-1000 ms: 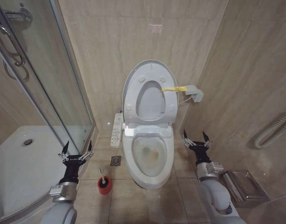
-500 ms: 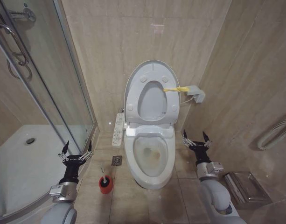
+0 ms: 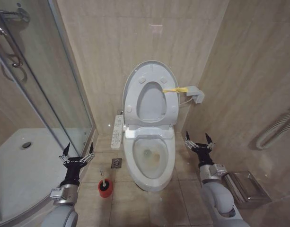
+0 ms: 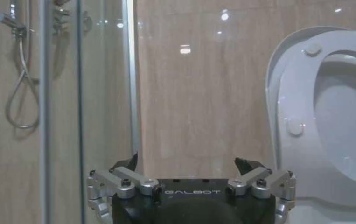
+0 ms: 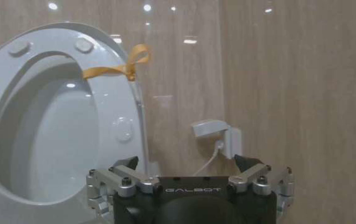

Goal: Open the toilet lid, clean the toilet bowl with a toilet brush, close the toilet lid, and flush.

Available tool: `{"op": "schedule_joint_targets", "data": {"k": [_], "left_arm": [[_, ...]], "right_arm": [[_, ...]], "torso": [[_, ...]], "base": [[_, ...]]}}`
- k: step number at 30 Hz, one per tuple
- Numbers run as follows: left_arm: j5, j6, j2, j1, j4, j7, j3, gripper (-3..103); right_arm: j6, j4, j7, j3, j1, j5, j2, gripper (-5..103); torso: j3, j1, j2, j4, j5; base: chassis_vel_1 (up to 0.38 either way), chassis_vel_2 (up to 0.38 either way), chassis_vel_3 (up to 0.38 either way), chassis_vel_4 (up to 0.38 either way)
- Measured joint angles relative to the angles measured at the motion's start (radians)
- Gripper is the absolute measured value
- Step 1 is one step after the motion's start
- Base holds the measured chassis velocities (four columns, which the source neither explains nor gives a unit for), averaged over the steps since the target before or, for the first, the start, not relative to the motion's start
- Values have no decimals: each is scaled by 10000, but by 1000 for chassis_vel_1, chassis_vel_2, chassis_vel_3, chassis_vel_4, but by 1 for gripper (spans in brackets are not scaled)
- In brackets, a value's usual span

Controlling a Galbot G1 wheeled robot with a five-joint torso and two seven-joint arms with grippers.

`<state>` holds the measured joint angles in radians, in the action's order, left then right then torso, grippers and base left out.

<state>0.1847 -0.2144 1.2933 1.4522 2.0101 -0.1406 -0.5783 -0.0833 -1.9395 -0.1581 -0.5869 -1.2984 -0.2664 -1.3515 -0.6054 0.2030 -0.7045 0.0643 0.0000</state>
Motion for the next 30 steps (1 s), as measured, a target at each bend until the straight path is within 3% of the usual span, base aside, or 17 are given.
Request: {"op": "schedule_joint_targets", "data": {"k": [30], "left_arm": [[0,0,0,0,0,0,0,100]], "right_arm": [[0,0,0,0,0,0,0,100]], "torso": [[0,0,1,-3,0]], "base": [[0,0,0,0]]}}
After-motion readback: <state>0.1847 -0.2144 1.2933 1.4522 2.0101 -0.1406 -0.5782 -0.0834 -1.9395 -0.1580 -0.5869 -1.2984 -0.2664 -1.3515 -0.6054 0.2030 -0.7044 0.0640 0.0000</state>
